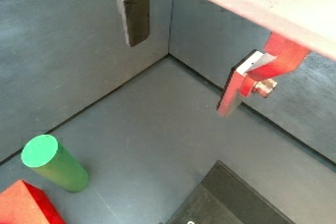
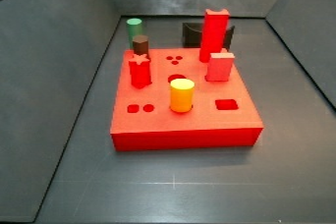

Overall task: Pick up the round object. Move up. Move to above the board. Insert the round object.
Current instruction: Pick up the round object.

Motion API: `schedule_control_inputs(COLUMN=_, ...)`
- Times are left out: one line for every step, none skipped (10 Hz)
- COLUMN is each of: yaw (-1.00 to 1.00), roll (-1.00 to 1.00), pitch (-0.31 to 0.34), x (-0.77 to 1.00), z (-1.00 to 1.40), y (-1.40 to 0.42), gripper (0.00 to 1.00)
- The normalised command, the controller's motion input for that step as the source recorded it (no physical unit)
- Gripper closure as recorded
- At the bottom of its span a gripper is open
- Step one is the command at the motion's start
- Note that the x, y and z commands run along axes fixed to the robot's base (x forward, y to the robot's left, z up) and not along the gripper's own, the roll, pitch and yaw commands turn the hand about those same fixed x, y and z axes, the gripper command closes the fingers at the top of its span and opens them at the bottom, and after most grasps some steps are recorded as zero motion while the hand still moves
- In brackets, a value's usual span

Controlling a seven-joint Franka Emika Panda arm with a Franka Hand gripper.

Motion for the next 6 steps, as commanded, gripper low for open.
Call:
schedule_control_inputs(yaw=0.0, roll=0.03, pitch=-0.106, x=-0.09, z=-0.18, y=-0.14, gripper=0.0)
schedule_control_inputs(yaw=0.34, roll=0.24, pitch=-0.171, x=-0.42, z=-0.48, y=-0.78, gripper=0.0)
schedule_control_inputs(yaw=0.52, roll=0.17, pitch=-0.089, x=-0.37, z=-0.5, y=-0.69, gripper=0.0)
schedule_control_inputs(yaw=0.56, roll=0.17, pitch=-0.049, x=-0.34, z=-0.52, y=-0.65, gripper=0.0)
schedule_control_inputs(yaw=0.57, roll=0.16, pitch=-0.044, x=-0.31, z=-0.49, y=-0.66, gripper=0.0)
schedule_control_inputs(yaw=0.57, roll=0.18, pitch=-0.077, x=-0.38, z=-0.53, y=-0.64, gripper=0.0)
